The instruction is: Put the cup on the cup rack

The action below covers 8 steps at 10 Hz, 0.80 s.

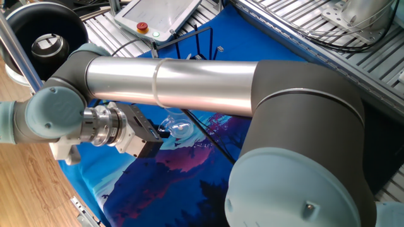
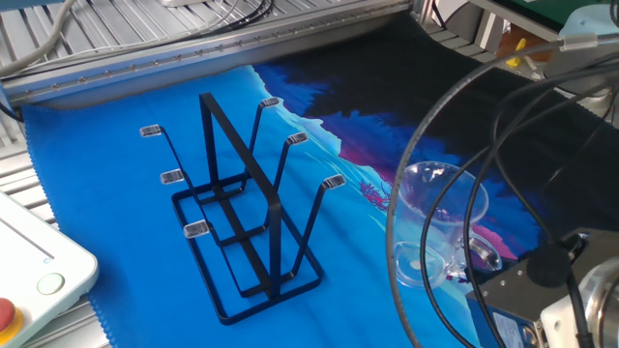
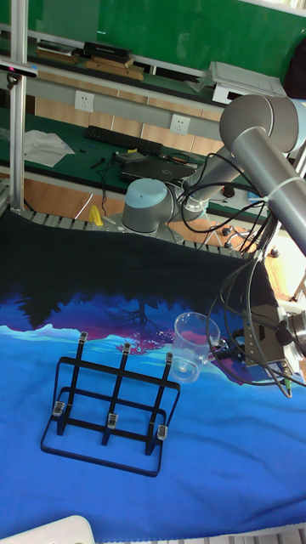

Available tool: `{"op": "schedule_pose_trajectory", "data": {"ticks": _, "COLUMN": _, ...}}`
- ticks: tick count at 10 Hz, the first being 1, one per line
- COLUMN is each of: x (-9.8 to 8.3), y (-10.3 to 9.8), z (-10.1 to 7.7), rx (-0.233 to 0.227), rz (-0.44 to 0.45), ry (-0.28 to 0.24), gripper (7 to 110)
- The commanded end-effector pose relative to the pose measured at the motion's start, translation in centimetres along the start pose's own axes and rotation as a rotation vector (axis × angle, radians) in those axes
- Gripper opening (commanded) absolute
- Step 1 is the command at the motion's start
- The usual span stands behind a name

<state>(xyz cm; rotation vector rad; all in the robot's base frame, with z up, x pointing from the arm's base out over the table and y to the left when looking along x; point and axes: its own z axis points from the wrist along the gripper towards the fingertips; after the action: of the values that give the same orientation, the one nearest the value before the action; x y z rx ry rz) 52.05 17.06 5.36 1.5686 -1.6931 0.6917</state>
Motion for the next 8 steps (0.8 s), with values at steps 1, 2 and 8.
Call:
{"op": "schedule_pose_trajectory", "data": {"ticks": 1, "x": 0.6, "y": -0.2, "z": 0.1, "rx": -0.010, "rz": -0.001, "ry": -0.011, "gripper": 7}}
{"op": "schedule_pose_trajectory", "data": {"ticks": 2, "x": 0.9, "y": -0.4, "z": 0.1, "rx": -0.009, "rz": -0.007, "ry": -0.009, "gripper": 7}}
{"op": "schedule_pose_trajectory", "data": {"ticks": 8, "x": 2.3, "y": -1.1, "z": 0.0, "rx": -0.001, "rz": -0.033, "ry": -0.011, "gripper": 7}}
